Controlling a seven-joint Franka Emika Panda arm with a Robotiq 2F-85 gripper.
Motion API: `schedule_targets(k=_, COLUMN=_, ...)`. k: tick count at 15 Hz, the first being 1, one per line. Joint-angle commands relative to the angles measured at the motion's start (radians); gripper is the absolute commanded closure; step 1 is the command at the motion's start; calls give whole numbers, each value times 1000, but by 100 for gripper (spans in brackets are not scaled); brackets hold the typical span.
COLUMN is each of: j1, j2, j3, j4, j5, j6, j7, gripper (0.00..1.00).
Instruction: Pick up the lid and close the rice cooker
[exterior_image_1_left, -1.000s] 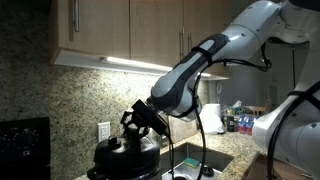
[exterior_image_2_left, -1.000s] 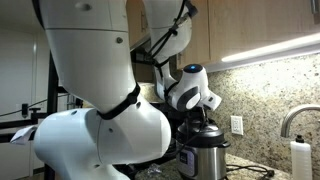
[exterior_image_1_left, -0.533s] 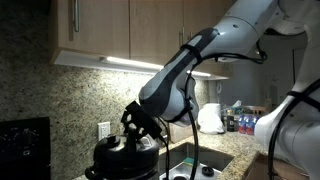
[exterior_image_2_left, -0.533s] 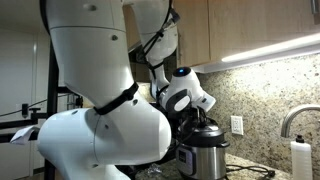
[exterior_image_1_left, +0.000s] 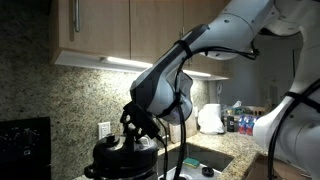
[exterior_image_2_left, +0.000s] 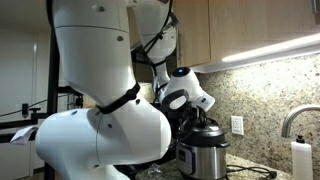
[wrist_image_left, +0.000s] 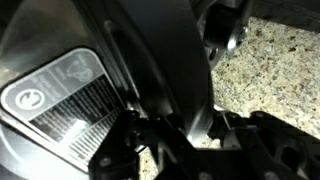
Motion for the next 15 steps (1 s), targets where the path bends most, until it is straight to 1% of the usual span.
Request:
schedule_targets(k=1, j1=92, j2=-53, j3=0, j4=11, j5=29, j6=153, j7=-59, gripper=98)
schedule_targets(k=3, j1=36, j2=-17, j3=-10, j4=93, j5=-33, j6=24, j7=-139, gripper=98)
schedule_targets(k=5, j1=58, j2=30, j3=-11, j4=79, j5=-69, j6=6, j7=-160, gripper=99)
schedule_targets(k=6, j1=68, j2=30, j3=-15, j4=87, j5=-83, j6=0, j7=-162, gripper=99)
schedule_targets(k=7, j1=111, j2=44, j3=-18, j4=40, j5=-83, j6=56, j7=-145, gripper=99)
schedule_targets(k=8, j1=77, j2=38, j3=-19, j4=76, j5=-85, j6=1, j7=-166, gripper=99)
schedule_targets(k=11, j1=97, j2=17, j3=-28, j4=29, j5=-46, j6=19, j7=-148, gripper=99)
schedule_targets(k=14, j1=88, j2=-10, j3=-33, j4=31, j5=-9, j6=17, j7=-141, gripper=99)
schedule_targets(k=15, j1=71, j2=-46, j3=-34, j4=58, j5=24, j6=8, j7=-146, gripper=99)
